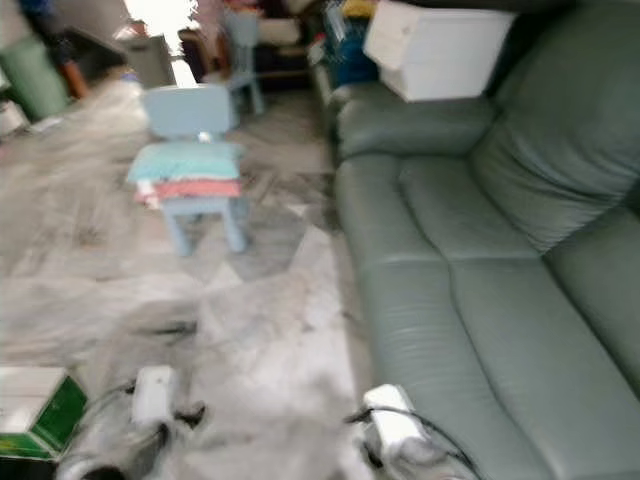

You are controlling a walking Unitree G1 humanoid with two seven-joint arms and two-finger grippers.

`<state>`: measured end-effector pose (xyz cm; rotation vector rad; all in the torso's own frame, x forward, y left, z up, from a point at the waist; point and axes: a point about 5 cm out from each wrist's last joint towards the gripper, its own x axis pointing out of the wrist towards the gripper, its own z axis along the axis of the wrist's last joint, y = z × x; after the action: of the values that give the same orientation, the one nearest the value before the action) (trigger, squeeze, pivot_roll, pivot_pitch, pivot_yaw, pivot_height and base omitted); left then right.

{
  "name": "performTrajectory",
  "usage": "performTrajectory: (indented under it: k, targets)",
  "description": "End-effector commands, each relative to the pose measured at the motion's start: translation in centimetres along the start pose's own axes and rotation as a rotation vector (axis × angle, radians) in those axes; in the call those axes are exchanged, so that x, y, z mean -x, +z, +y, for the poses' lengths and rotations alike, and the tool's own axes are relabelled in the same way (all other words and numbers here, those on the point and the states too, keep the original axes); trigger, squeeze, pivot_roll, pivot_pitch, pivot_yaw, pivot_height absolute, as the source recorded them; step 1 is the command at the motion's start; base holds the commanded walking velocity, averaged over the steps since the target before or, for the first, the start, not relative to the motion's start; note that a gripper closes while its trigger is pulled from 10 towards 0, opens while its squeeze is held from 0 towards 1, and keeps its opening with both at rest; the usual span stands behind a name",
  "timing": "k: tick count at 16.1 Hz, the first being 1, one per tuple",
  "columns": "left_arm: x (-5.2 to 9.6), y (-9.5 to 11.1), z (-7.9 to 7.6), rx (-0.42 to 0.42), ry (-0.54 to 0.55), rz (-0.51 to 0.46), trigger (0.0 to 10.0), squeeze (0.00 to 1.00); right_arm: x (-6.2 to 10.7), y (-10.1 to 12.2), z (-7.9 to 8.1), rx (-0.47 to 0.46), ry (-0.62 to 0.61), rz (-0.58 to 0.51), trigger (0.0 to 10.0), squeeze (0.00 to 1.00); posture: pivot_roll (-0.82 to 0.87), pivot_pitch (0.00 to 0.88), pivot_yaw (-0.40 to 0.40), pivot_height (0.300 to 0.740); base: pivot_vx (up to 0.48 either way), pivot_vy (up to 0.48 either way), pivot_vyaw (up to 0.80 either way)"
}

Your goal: Move the pillow to the sofa

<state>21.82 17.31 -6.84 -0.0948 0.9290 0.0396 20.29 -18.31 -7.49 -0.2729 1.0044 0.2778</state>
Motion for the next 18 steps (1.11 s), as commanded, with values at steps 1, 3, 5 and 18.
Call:
performTrajectory:
  k: [1,3,5,18]
  targets:
    - [0.23,-0.39,1.73,-0.009,0.048,0.018,10.0,0.00,-0.28,0.89,1.16,0.007,0.034,-0.021,10.0,0.00,-0.07,0.000,0.015,0.740,0.000,0.000,0.80]
    - [0.23,-0.46,1.71,-0.014,0.048,0.021,10.0,0.00,-0.26,0.82,1.13,0.013,0.035,-0.020,10.0,0.00,-0.08,0.000,0.012,0.740,0.000,0.000,0.75]
    - [0.24,-0.59,1.71,-0.009,0.054,0.026,10.0,0.00,-0.25,0.73,1.10,0.013,0.035,-0.018,10.0,0.00,-0.08,0.000,0.011,0.740,0.000,0.000,0.00]
    - [0.27,-0.91,1.73,-0.001,0.065,0.038,10.0,0.00,-0.21,0.49,1.04,-0.013,0.035,-0.016,10.0,0.00,-0.09,0.000,0.010,0.740,0.000,0.464,0.00]
